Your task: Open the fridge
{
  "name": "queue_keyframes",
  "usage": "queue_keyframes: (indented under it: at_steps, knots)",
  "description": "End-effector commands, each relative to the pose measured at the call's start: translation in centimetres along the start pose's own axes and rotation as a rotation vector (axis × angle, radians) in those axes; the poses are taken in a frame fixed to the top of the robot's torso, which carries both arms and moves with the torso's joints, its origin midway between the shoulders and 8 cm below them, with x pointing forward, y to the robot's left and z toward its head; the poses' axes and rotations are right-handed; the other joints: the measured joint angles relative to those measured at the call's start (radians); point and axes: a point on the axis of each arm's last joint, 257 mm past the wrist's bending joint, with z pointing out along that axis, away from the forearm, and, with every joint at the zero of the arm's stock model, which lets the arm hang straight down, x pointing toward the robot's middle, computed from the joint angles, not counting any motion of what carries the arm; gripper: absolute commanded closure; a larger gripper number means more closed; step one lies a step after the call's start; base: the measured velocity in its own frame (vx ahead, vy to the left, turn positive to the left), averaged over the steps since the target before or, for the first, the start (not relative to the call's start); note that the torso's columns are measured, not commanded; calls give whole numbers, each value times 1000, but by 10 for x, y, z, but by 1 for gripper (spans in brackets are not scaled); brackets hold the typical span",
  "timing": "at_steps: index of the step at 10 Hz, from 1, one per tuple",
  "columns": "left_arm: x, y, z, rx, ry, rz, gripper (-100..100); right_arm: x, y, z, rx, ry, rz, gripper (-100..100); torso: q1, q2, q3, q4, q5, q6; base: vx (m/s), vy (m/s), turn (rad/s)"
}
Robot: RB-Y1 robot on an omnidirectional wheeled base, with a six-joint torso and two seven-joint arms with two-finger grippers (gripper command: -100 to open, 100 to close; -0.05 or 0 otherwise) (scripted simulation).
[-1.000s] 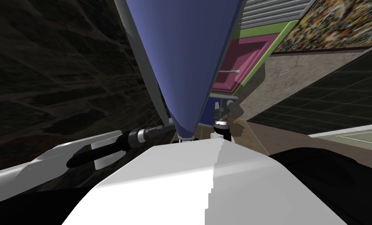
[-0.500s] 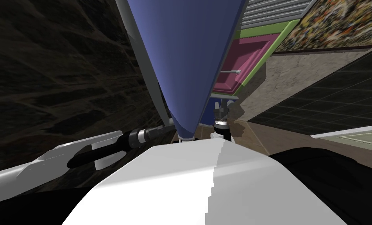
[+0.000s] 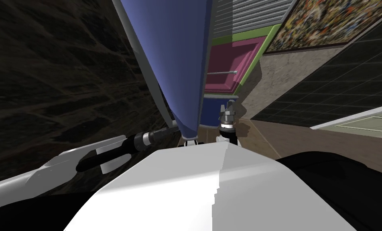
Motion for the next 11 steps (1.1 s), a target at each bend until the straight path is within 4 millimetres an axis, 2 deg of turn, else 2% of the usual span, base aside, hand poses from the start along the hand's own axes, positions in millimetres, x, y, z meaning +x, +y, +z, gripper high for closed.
queue_keyframes:
  at_steps: [1,2,4,5,7,8,9,11]
  knots:
    - [-23,36,-3,-68,-86,-7,-100,0,0,0,0,0,0,0,10,-3,-1,-4,6,-5,-19,71,7]
    - [-31,45,-6,-77,-114,-9,-100,0,0,0,0,0,0,0,10,-11,2,-8,16,-8,-24,26,30]
    - [-50,53,-7,-92,-133,35,-100,0,0,0,0,0,0,0,4,-23,1,-12,23,-6,-15,8,10]
    - [-61,53,-7,-91,-143,64,-100,0,0,0,0,0,0,0,3,-27,0,-14,23,-5,-29,1,14]
    - [-77,38,0,-58,-151,122,-100,0,0,0,0,0,0,0,3,-30,-8,-7,22,-3,-30,6,7]
    - [-57,29,5,-65,-94,97,-100,0,0,0,0,0,0,0,3,-29,-11,-3,21,-2,-13,-75,151]
    - [-59,22,7,-61,-85,101,-100,0,0,0,1,0,0,0,-2,-21,-10,-2,11,-1,0,-82,189]
    - [-59,22,7,-61,-85,101,-100,0,0,0,0,0,0,0,-13,-15,-10,0,3,3,10,-21,10]
